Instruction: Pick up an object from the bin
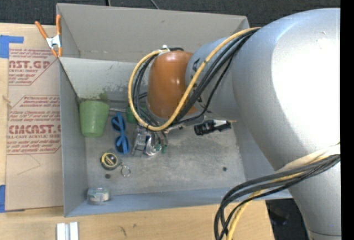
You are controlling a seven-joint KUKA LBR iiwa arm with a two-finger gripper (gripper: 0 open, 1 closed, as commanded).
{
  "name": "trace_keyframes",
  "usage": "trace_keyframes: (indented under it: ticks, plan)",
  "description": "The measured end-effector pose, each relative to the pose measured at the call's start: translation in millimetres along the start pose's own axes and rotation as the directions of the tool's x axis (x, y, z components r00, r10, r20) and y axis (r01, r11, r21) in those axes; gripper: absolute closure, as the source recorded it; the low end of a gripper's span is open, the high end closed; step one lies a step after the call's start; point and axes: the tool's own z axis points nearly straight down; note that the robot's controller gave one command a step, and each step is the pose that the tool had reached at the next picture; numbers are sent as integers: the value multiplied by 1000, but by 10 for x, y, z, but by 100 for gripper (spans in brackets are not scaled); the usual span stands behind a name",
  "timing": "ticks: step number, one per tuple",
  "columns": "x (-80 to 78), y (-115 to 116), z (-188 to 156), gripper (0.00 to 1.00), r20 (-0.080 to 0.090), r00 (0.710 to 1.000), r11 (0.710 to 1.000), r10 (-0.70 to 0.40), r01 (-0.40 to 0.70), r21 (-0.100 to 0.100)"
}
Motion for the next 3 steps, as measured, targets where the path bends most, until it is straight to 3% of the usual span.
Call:
trace_keyframes:
  ticks: [1,2,3]
  plan:
    - [0,0,0,0,0,1000,1000,0,0,0]
    - [0,0,0,100,0,1000,1000,0,0,0]
    - [0,0,0,0,0,1000,1000,0,0,0]
